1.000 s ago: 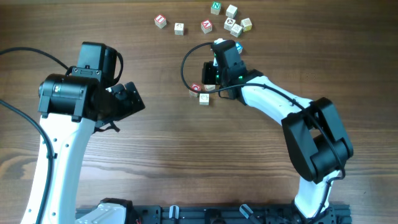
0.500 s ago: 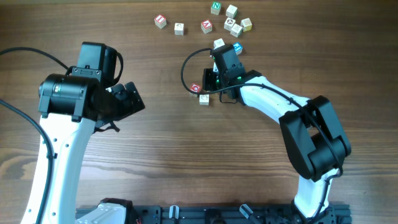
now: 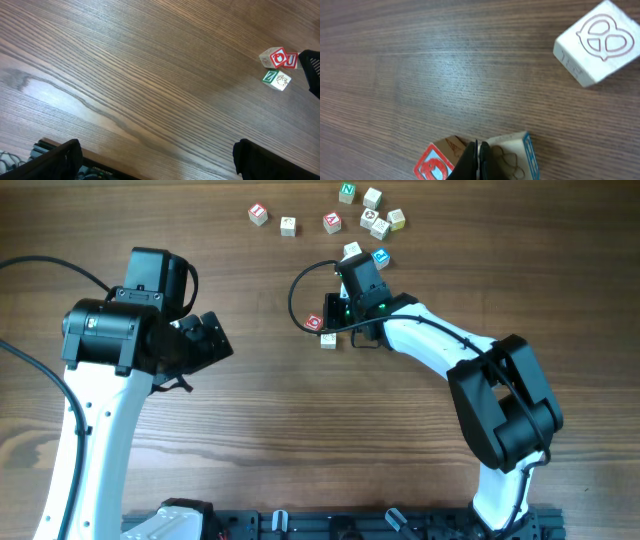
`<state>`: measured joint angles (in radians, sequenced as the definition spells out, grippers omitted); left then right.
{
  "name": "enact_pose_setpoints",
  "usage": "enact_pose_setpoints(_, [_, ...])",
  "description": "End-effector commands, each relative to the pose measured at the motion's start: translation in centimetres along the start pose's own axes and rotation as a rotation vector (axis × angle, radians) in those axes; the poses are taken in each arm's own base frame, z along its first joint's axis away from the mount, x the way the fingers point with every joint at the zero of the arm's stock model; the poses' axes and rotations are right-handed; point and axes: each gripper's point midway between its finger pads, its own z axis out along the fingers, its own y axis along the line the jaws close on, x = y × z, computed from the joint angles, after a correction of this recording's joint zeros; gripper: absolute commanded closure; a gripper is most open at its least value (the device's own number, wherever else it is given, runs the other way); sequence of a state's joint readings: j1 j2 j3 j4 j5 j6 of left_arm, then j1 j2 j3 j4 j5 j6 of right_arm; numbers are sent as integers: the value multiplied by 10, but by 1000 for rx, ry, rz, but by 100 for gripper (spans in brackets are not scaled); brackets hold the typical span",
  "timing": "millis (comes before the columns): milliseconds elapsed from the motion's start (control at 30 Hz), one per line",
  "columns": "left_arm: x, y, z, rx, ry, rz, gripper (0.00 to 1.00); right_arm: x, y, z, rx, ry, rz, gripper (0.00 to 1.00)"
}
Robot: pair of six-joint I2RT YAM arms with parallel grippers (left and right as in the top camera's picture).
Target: Form a circle
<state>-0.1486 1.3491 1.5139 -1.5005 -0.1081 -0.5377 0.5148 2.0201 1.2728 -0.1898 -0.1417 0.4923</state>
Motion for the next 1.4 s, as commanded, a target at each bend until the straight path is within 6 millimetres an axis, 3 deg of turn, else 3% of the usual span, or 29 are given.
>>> enact_pose_setpoints(0, [-2,3,-2,-9,-17,-18,0,-20,11,-7,-19,-73,-36,95])
enact_pose_setpoints(133, [-2,3,-2,-9,-17,-18,0,-35,5,-8,26,-143,-38,95])
enact_pose_setpoints(600, [-2,3,-2,-9,-17,-18,0,-15,-16,16,87,-87,-26,95])
enact_pose_setpoints(1033, [-2,3,-2,-9,-17,-18,0,-1,-12,13,66,-19,1,96])
enact_pose_setpoints(1200, [-2,3,-2,-9,-17,-18,0,-9,-6,8,54,-46,-31,95])
enact_pose_setpoints(1367, [-2,3,-2,-9,-17,-18,0,-32,7,-10,30,-132,-67,96])
